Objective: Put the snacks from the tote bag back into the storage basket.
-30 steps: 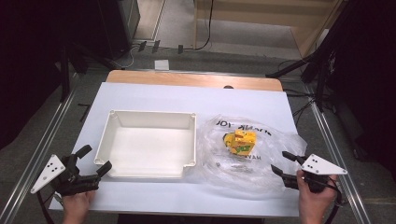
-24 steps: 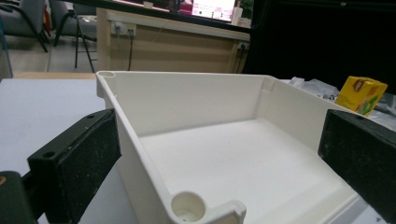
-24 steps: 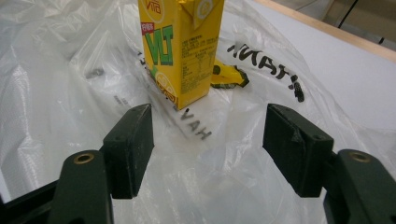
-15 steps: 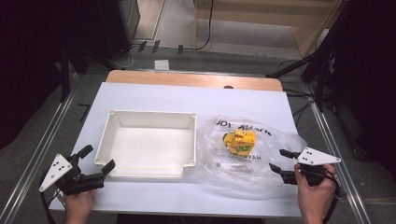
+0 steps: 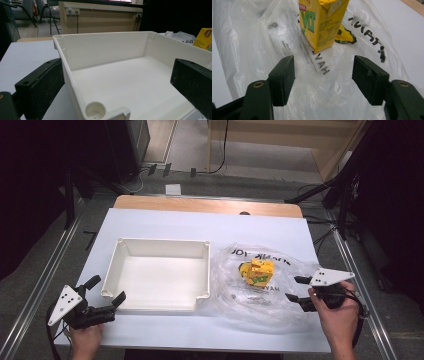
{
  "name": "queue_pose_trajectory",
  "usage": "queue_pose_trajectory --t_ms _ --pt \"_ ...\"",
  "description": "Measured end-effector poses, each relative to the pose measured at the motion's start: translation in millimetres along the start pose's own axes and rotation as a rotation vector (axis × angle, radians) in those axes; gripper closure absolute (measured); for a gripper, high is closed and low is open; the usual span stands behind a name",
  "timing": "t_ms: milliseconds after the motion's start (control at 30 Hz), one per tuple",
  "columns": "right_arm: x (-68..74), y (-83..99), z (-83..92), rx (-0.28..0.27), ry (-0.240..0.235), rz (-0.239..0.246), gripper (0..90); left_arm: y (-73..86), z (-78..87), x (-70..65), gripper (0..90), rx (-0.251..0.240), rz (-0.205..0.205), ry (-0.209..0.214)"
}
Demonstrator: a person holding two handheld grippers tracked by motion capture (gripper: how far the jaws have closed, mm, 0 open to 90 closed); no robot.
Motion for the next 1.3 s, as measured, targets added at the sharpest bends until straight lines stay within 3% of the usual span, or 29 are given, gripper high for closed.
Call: queue_pose_trajectory --t_ms 133,433,600,700,867,933,1000,1100,1300 --pt "1.8 -8.6 -2.4 0.009 -0.049 0.018 36.6 0.1 0.6 -0.4 0.0 -0.002 0.0 0.005" --pt "-5.7 -22.3 -8.3 0.05 -0.005 0.084 40.7 0.0 0.3 -1.3 0.0 -0.002 -0.008 0.007" --pt "-8.1 -29.2 -12.5 0.04 -0.009 0.142 42.3 -0.1 0.6 -1.4 0.0 -0.004 -0.007 0.01" --pt "-9.8 -31.9 -12.1 0.035 -0.013 0.124 43.1 0.0 0.6 -1.5 0.0 -0.003 -0.008 0.011" --pt "-7.6 -33.7 -15.9 0.072 -0.032 0.169 42.8 -0.1 0.8 -1.2 0.0 -0.005 -0.006 0.013" --pt "-3.5 -40.1 -15.0 0.063 -0.056 0.134 40.7 -0.3 1.4 -1.0 0.0 -0.008 0.001 0.016" --pt "-0.1 -44.9 -14.5 0.057 -0.078 0.148 39.4 -0.5 1.6 -0.8 0.0 -0.011 0.003 0.018" --pt "0.3 -50.3 -16.8 0.068 -0.073 0.187 38.7 -0.4 1.6 -0.9 0.0 -0.01 0.002 0.018" --pt "-2.0 -61.5 -23.6 0.086 -0.081 0.205 36.0 -0.6 1.6 -1.0 0.0 -0.011 0.003 0.02"
Point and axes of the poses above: each handheld gripper's, and its own axes: z roughly backward along the jaws, y roughly out of its underside, x roughly to its left, the point moved 10 cm from there along -z, roughly forward along the jaws, and after that the axes turned 9 degrees about x, right-handed, at the moved point
